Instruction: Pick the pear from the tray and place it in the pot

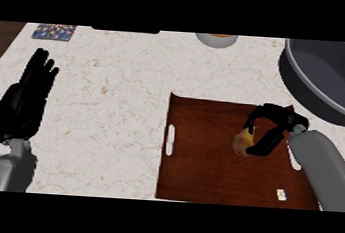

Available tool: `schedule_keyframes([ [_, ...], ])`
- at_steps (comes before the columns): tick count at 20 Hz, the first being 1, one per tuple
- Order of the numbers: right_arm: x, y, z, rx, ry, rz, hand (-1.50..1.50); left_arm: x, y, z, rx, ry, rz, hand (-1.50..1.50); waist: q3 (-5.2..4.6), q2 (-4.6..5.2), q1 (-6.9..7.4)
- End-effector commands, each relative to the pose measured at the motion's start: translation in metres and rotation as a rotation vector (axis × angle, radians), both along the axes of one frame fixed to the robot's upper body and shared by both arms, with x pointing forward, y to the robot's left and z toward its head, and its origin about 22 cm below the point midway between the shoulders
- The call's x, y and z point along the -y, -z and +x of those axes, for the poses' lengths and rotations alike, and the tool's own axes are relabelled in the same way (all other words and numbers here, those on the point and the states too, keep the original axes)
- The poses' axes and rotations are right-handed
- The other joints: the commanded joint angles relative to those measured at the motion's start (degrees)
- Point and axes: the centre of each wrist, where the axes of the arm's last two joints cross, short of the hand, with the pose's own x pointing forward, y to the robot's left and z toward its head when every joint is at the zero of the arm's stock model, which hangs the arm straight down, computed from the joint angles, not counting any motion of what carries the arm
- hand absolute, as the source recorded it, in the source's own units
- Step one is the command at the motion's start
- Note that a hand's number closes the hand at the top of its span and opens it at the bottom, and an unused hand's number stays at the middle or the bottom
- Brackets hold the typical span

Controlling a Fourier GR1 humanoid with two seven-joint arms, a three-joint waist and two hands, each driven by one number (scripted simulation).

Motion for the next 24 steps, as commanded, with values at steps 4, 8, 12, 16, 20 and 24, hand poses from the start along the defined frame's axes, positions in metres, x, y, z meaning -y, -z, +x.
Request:
schedule_keyframes([
  [4,-0.073,-0.025,-0.037,0.302,-0.470,-0.008,1.50,-0.005,-0.002,0.004,-0.002,-0.039,0.026,0.00,0.94,-0.14,-2.05],
  [8,-0.054,-0.020,-0.092,0.440,-0.588,-0.020,1.50,-0.014,-0.005,0.004,-0.017,-0.044,-0.004,0.00,0.99,0.02,-3.08],
  [12,-0.044,-0.036,-0.144,0.509,-0.535,-0.032,1.50,-0.010,0.006,-0.001,-0.011,-0.038,0.002,0.00,0.97,0.41,-1.95],
  [16,-0.014,-0.072,-0.148,0.683,-0.385,0.055,1.50,-0.003,-0.013,-0.007,-0.005,-0.037,0.004,0.00,1.02,0.25,-2.11],
  [20,-0.007,-0.097,-0.156,0.869,-0.145,0.153,1.50,-0.010,-0.006,-0.005,-0.008,-0.052,0.013,0.00,0.99,0.25,-3.02],
  [24,0.019,-0.132,-0.150,1.061,0.039,0.183,1.50,-0.011,-0.005,-0.010,0.012,-0.031,0.012,0.00,1.01,0.48,-1.60],
])
